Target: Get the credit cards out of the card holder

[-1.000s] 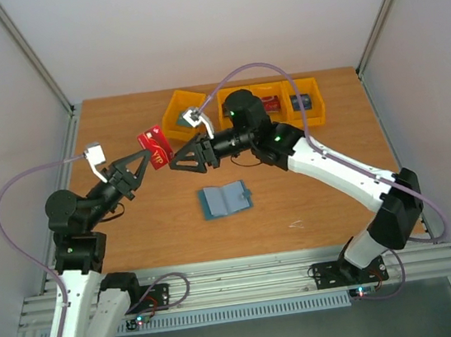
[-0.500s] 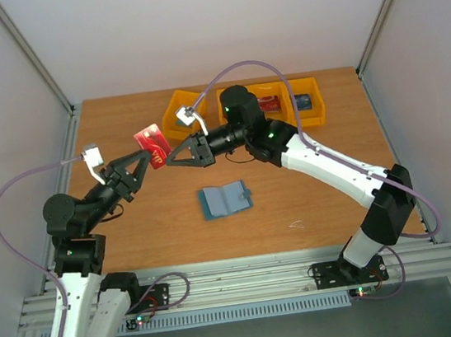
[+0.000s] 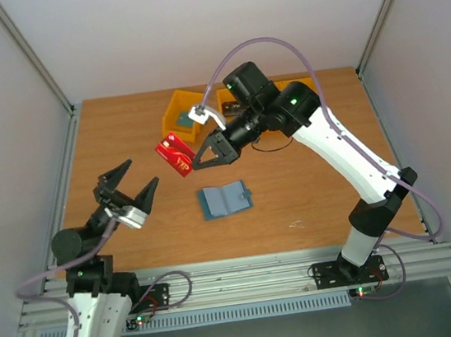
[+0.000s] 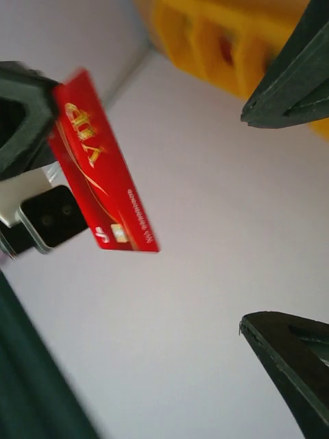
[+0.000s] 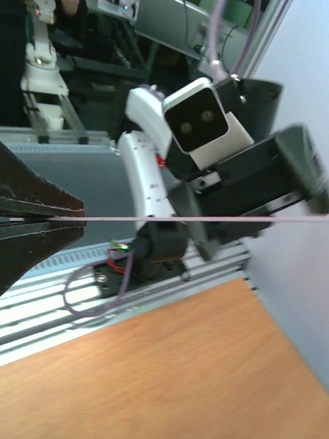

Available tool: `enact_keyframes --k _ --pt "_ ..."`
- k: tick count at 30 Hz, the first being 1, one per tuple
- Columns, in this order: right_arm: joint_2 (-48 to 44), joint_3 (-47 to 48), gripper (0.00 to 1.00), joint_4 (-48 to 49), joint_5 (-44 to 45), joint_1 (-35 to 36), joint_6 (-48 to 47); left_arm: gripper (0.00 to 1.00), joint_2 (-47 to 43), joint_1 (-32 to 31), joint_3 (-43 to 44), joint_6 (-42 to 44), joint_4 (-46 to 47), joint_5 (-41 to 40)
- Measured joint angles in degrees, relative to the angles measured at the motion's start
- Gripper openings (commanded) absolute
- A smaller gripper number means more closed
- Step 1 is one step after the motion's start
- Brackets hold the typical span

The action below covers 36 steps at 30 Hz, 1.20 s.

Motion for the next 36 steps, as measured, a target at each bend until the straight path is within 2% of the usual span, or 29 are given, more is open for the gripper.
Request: enact_keyframes --k 3,5,7,10,13,16,22,23,25,26,29,31,33,35,36 --pt "1.79 0.04 0.01 -5.44 0.44 0.09 -1.22 0.75 6.08 0.0 -3.39 21.88 11.41 1.88" --pt "3.08 0.04 0.01 -7.34 0.55 0.39 -1.42 0.75 12.52 0.0 -3.52 33.53 19.17 3.39" --pt "3.98 0.09 0.01 -8.55 0.66 0.57 -1.57 0.73 17.11 0.0 -3.06 42.27 24.81 4.92" --pt "4.7 0.74 0.01 -9.42 0.74 1.2 -1.6 0.62 21.16 0.0 -1.84 52.43 28.94 8.15" --pt "4.76 1.57 0.01 -9.73 0.79 1.64 -1.57 0.45 21.51 -0.17 -1.27 58.86 31.61 12.28" --pt "4.74 1.88 0.01 -9.7 0.76 1.64 -1.57 0.38 21.51 -0.63 -1.22 62.58 33.03 15.58" --pt "4.76 1.88 0.01 -9.75 0.74 1.68 -1.57 0.11 21.49 -1.55 -1.09 66.2 33.24 18.21" --pt "4.76 1.88 0.01 -9.75 0.72 1.68 -1.57 0.02 21.44 -1.68 -1.01 66.55 33.11 18.32" --pt "4.76 1.92 0.01 -9.77 0.55 1.68 -1.66 0.0 21.31 -1.95 -0.76 66.84 32.68 18.4" --pt "4.76 1.99 0.04 -9.84 0.48 1.68 -1.77 0.0 21.2 -2.05 -0.59 67.08 32.35 18.34" --pt "4.76 2.93 0.31 -10.78 1.22 1.68 -2.47 0.0 20.06 -2.6 -0.46 66.66 31.1 17.77" --pt "4.76 3.82 0.38 -11.45 3.5 1.68 -2.69 0.0 18.18 -3.17 -0.42 66.38 28.33 17.03" --pt "4.76 5.18 0.41 -12.37 8.11 1.75 -3.43 0.0 14.86 -3.65 0.59 67.65 19.04 15.45" --pt "4.72 6.88 0.43 -13.57 14.53 1.79 -3.93 0.0 11.17 -4.55 6.14 72.06 -2.8 11.3" --pt "4.68 7.58 0.45 -14.05 17.38 1.86 -4.13 0.0 10.67 -4.81 8.61 73.35 -9.81 9.81"
